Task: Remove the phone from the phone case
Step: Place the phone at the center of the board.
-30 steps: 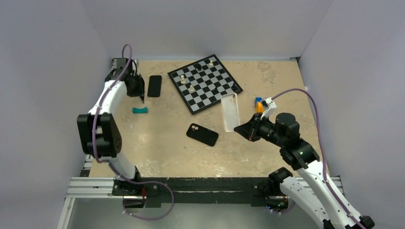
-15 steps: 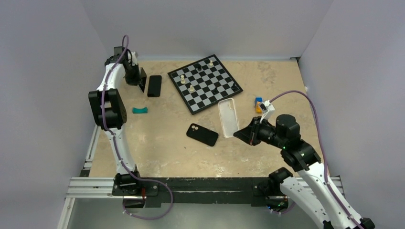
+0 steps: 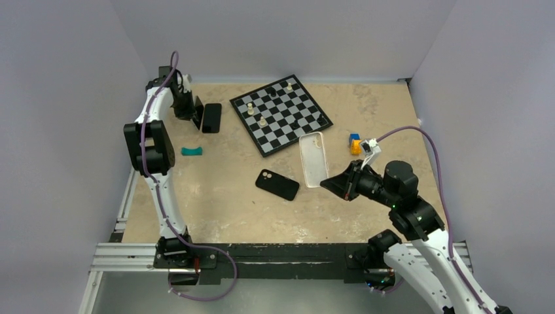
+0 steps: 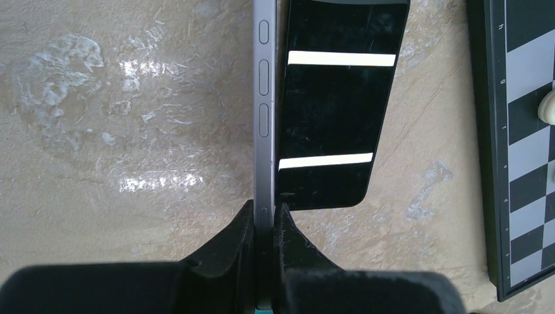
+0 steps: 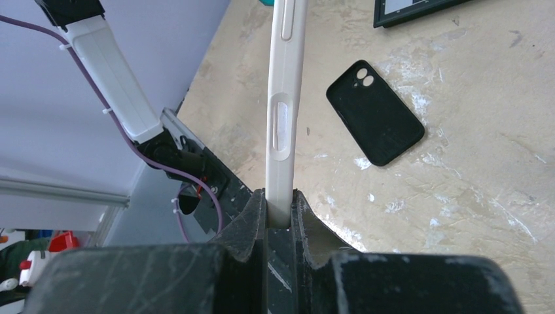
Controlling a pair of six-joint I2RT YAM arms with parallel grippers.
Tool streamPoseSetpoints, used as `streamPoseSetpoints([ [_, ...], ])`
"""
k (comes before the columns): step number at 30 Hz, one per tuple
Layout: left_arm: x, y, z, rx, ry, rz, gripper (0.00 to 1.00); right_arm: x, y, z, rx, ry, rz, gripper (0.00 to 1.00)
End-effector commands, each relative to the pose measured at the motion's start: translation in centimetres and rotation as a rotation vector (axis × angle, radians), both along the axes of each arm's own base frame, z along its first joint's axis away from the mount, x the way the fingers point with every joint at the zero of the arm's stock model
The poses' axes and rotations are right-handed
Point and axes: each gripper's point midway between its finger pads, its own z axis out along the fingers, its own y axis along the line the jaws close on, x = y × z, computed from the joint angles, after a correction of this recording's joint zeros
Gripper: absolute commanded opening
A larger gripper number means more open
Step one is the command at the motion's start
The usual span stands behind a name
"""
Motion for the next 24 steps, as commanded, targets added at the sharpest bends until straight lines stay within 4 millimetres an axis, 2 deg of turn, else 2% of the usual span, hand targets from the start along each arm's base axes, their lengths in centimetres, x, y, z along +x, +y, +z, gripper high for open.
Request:
streamPoseSetpoints([
  [1,-0.6,1.0,-1.1,0.030,0.044,0.001,0.13,-0.2,0.2,1.7,0.043,-0.049,0.010,0.00],
  [8,-0.6,1.0,-1.4,0.022,0.074,0.028,0.30,-0.7,0.2,0.2,0.028,-0.018,0.026,0.00],
  [15,-0.3,1.8,-1.5,0.061,0.070,0.051,0.37,-1.1,0.7,-1.4,0.025,0.028,0.060,0.00],
  [17,-0.2,2.4,-0.9,0.094,0.056,0.067,0.41,-1.1,0.8,-1.8,0.021,0.034,0.068,0.00],
  [19,-0.1,3.0,0.2,0.129,0.033,0.088,0.55,-1.1,1.0,-2.4,0.014,0.052,0.077,0.00],
  [21,-0.1,3.4,1.8,0.154,-0.004,0.107,0.62,-1.2,1.5,-3.0,0.007,0.072,0.096,0.00],
  [24,-0.1,3.7,4.8,0.170,-0.069,0.142,0.88,-1.8,2.4,-4.3,-0.018,0.113,0.133,0.00],
])
